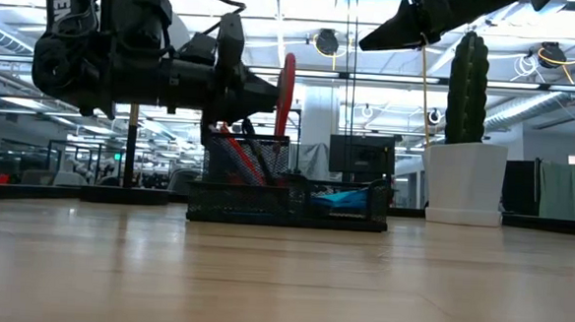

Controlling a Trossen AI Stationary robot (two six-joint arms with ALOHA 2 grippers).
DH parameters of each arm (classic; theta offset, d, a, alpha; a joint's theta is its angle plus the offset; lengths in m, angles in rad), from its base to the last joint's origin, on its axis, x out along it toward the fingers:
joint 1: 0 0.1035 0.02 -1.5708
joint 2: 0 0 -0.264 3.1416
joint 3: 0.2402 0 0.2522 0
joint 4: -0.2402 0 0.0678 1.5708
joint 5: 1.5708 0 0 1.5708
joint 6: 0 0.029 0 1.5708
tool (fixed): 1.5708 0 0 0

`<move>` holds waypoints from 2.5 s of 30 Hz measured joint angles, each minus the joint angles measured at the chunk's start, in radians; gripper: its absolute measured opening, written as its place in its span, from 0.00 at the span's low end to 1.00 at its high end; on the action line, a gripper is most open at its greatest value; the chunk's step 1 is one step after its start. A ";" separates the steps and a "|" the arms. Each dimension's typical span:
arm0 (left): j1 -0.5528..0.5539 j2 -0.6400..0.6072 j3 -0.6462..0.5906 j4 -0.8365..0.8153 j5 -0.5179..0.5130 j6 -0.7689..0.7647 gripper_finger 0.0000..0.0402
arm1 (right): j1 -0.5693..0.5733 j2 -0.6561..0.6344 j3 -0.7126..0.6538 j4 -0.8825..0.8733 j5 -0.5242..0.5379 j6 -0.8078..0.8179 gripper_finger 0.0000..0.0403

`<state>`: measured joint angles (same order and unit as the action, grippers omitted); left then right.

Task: Pick and place office supplies into organizer
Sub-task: Put the orange scissor into the black desk organizer, then return to Home Position

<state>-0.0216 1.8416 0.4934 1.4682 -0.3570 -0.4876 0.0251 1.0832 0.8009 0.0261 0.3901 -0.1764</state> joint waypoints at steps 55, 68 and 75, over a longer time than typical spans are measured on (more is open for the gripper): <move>-0.062 -0.601 0.002 -0.795 0.068 0.069 0.36 | 0.000 0.000 -0.001 0.007 0.000 -0.018 0.23; -0.166 -0.759 0.002 -0.863 0.068 0.227 0.36 | 0.038 0.000 -0.001 0.009 -0.003 0.037 0.23; -0.176 -0.806 0.002 -0.821 0.069 0.232 0.36 | 0.100 0.000 -0.001 0.103 -0.003 0.065 0.23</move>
<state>-0.1978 1.0351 0.4953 0.6474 -0.2885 -0.2554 0.1251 1.0832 0.8001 0.1294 0.3870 -0.1113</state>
